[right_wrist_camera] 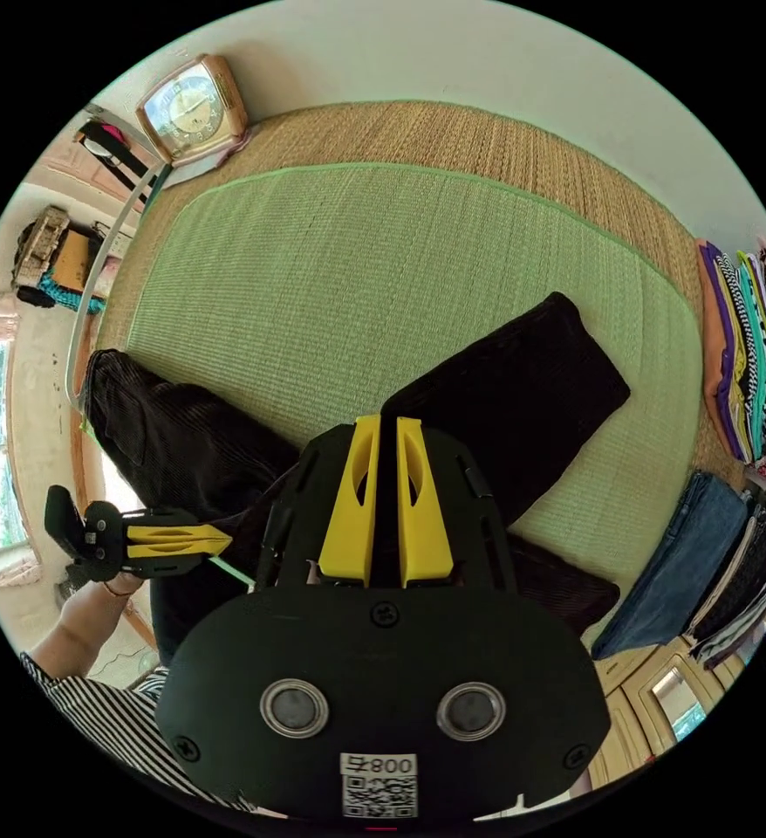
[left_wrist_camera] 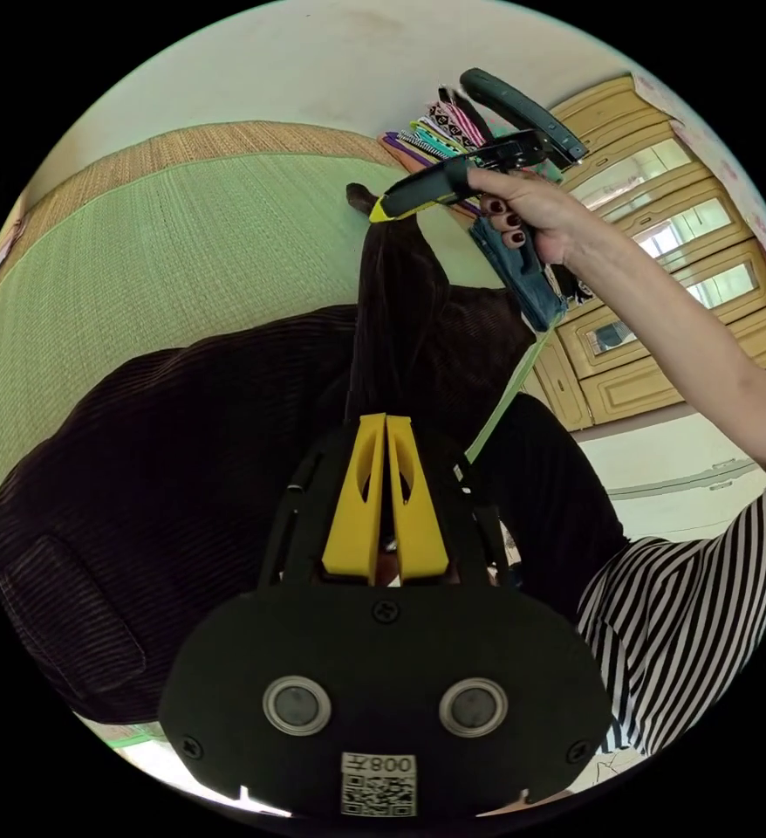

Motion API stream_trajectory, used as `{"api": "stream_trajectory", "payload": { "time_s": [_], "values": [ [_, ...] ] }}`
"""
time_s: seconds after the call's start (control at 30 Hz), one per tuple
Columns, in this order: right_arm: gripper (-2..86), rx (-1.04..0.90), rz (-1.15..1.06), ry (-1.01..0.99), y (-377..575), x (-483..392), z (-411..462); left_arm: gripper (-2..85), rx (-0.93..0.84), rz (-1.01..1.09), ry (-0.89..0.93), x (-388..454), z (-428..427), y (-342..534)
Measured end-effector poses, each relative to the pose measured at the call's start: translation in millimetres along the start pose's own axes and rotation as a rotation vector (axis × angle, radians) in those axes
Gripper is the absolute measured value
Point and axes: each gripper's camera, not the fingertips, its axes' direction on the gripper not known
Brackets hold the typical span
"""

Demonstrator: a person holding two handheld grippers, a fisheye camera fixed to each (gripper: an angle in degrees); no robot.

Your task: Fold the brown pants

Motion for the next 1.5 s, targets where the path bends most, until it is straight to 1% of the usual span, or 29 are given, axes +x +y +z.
{"api": "stream_trajectory", "payload": {
  "time_s": [0.17, 0.27, 0.33, 0.4, 0.47, 0.63, 0.73, 0.8, 0.87, 1.0, 1.1, 1.2, 1.3, 1.4, 1.47, 1.5],
  "values": [
    [3.0, 0.157, 0.008, -0.077, 92, 34, -54, 0.0, -0.026, 0.073, 0.023, 18, 14, 3],
    [3.0, 0.192, 0.016, -0.091, 147, 49, -63, 0.0, -0.073, 0.121, -0.027, 32, 31, 7],
    [3.0, 0.196, 0.025, -0.096, 178, 56, -60, 0.0, -0.099, 0.134, -0.019, 37, 43, 10],
    [3.0, 0.214, 0.041, -0.112, 207, 63, -56, 0.1, -0.087, 0.147, -0.021, 43, 48, 14],
    [2.9, 0.234, 0.07, -0.13, 242, 74, -47, 0.2, -0.026, 0.168, -0.051, 51, 47, 20],
    [2.8, 0.248, 0.127, -0.162, 295, 97, -24, 0.5, 0.056, 0.121, -0.11, 50, 52, 24],
    [2.7, 0.25, 0.171, -0.209, 320, 113, -8, 0.3, -0.014, 0.023, -0.167, 32, 81, 22],
    [2.7, 0.257, 0.178, -0.214, 333, 120, -1, 0.2, -0.087, -0.01, -0.153, 22, 103, 22],
    [2.7, 0.246, 0.181, -0.223, 345, 129, 10, 0.1, -0.154, -0.028, -0.184, 14, 126, 23],
    [2.6, 0.213, 0.193, -0.216, 358, 142, 26, 0.1, -0.18, -0.043, -0.195, 3, 143, 21],
    [2.6, 0.172, 0.205, -0.213, 365, 153, 43, 0.3, -0.176, -0.033, -0.178, -3, 141, 15],
    [2.7, 0.189, 0.221, -0.252, 375, 166, 47, 0.8, -0.1, -0.005, -0.139, -5, 128, 4],
    [2.7, 0.192, 0.212, -0.263, 382, 174, 49, 2.8, -0.037, -0.051, -0.084, -23, 128, -22],
    [2.8, 0.195, 0.204, -0.265, 389, 180, 50, 5.8, 0.038, -0.177, 0.046, -59, 141, -46],
    [2.8, 0.195, 0.201, -0.278, 395, 186, 52, 7.0, 0.103, -0.324, 0.183, -93, 155, -55],
    [2.8, 0.195, 0.199, -0.281, 396, 188, 53, 7.1, 0.117, -0.355, 0.203, -100, 158, -56]
  ]
}}
